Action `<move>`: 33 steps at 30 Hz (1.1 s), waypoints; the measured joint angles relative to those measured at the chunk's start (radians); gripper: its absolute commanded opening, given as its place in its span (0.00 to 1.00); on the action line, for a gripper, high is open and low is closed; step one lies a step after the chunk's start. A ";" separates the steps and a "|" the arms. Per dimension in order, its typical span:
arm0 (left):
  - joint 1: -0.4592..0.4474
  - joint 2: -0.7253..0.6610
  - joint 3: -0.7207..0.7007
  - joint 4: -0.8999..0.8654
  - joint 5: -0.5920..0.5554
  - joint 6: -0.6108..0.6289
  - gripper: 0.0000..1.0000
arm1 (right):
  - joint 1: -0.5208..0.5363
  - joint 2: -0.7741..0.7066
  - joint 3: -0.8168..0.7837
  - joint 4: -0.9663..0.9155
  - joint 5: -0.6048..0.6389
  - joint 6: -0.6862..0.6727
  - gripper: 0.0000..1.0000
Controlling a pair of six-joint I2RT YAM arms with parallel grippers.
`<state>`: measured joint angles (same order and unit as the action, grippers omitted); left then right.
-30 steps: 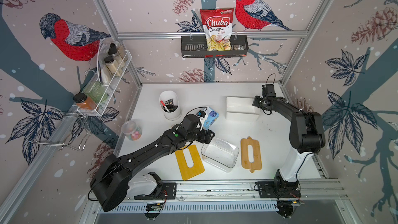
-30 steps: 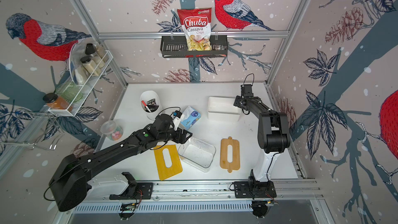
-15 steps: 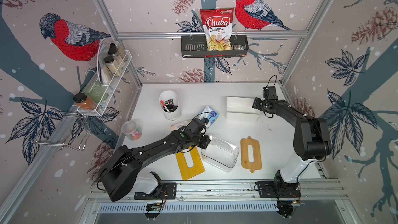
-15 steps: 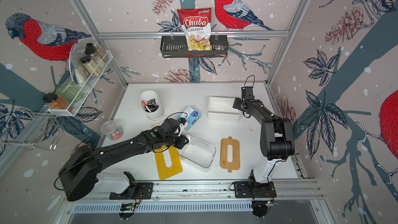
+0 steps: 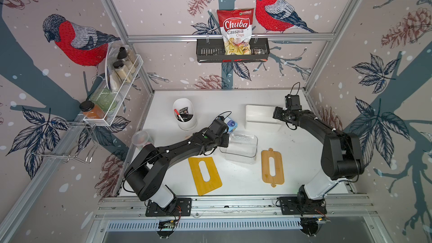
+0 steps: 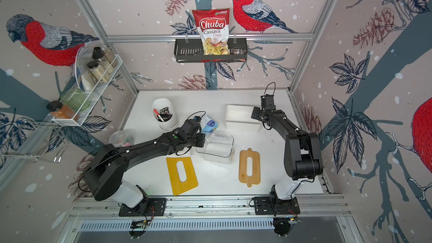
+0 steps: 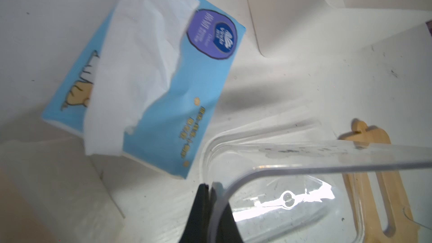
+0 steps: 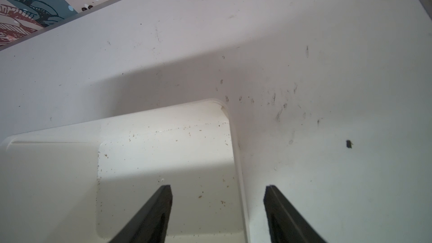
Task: Put the tissue paper into the tissue box
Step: Move the tissue box to the center of the board.
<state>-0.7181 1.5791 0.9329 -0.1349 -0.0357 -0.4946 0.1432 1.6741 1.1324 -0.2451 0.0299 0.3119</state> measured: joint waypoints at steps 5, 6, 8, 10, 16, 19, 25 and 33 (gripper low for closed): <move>0.049 0.079 0.088 -0.007 -0.057 -0.004 0.04 | 0.009 -0.010 -0.002 0.000 0.000 -0.001 0.69; 0.060 0.087 0.102 -0.010 -0.074 -0.005 0.04 | 0.011 -0.011 -0.001 -0.003 0.000 -0.002 0.69; 0.080 0.093 0.123 -0.014 -0.121 -0.005 0.05 | 0.015 -0.013 0.001 -0.009 0.000 -0.003 0.69; 0.087 0.093 0.135 -0.027 -0.177 -0.006 0.07 | 0.021 -0.013 0.003 -0.012 0.001 -0.003 0.70; 0.059 0.101 0.139 -0.045 -0.188 -0.029 0.14 | 0.047 -0.016 0.004 -0.019 0.009 -0.019 0.70; 0.029 0.115 0.134 -0.045 -0.167 -0.056 0.17 | 0.057 -0.017 0.002 -0.024 0.016 -0.022 0.71; -0.006 0.098 0.107 -0.049 -0.127 -0.090 0.28 | 0.066 -0.042 0.000 -0.053 0.021 -0.025 0.71; 0.010 -0.034 0.079 -0.064 -0.023 -0.098 0.49 | 0.124 -0.092 0.031 -0.108 0.092 -0.048 0.73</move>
<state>-0.7082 1.5452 1.0115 -0.1986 -0.0589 -0.5922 0.2672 1.5822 1.1629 -0.3531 0.1223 0.2642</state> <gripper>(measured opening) 0.476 0.726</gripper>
